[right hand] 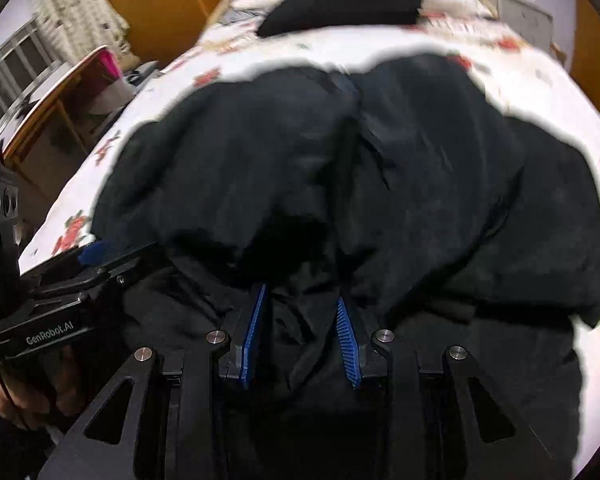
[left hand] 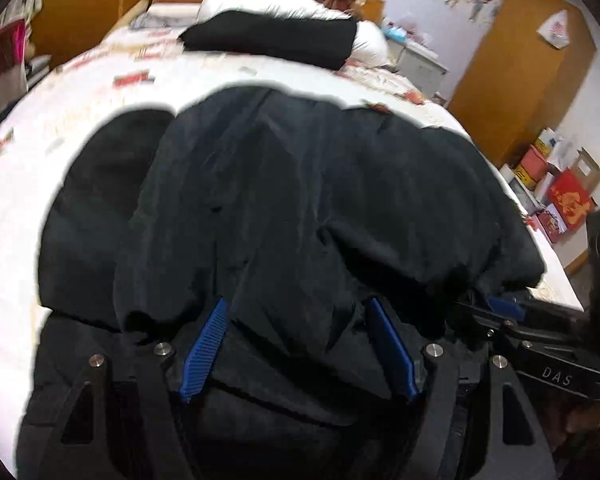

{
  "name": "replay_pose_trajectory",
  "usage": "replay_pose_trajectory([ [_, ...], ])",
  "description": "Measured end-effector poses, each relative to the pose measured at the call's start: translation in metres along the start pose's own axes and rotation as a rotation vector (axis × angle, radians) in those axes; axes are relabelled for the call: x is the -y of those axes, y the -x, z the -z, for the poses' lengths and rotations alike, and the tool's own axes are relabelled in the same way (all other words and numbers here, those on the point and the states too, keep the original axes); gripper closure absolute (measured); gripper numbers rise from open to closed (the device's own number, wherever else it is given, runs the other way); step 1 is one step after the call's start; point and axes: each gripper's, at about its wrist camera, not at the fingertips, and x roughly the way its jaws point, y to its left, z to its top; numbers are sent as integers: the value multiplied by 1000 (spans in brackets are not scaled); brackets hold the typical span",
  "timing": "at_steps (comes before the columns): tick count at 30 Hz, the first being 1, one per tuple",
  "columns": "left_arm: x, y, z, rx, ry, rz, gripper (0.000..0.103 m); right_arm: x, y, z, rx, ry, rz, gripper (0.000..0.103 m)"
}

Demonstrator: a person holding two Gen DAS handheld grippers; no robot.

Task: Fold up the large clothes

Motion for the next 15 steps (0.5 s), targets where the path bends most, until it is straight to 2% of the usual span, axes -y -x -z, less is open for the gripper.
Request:
replay_pose_trajectory([
  [4, 9, -8, -2, 5, -48, -44, 28, 5, -8, 3, 1, -6, 1, 70],
  [7, 12, 0, -2, -3, -54, -64, 28, 2, -2, 2, -13, -2, 15, 70],
  [10, 19, 35, 3, 25, -66, -81, 28, -10, 32, 7, 14, -16, 16, 68],
  [12, 21, 62, 12, 57, -72, -70, 28, -16, 62, 22, 55, -1, 2, 68],
  [15, 19, 93, 27, 88, -71, -74, 28, -18, 86, 50, 65, 0, 14, 68],
])
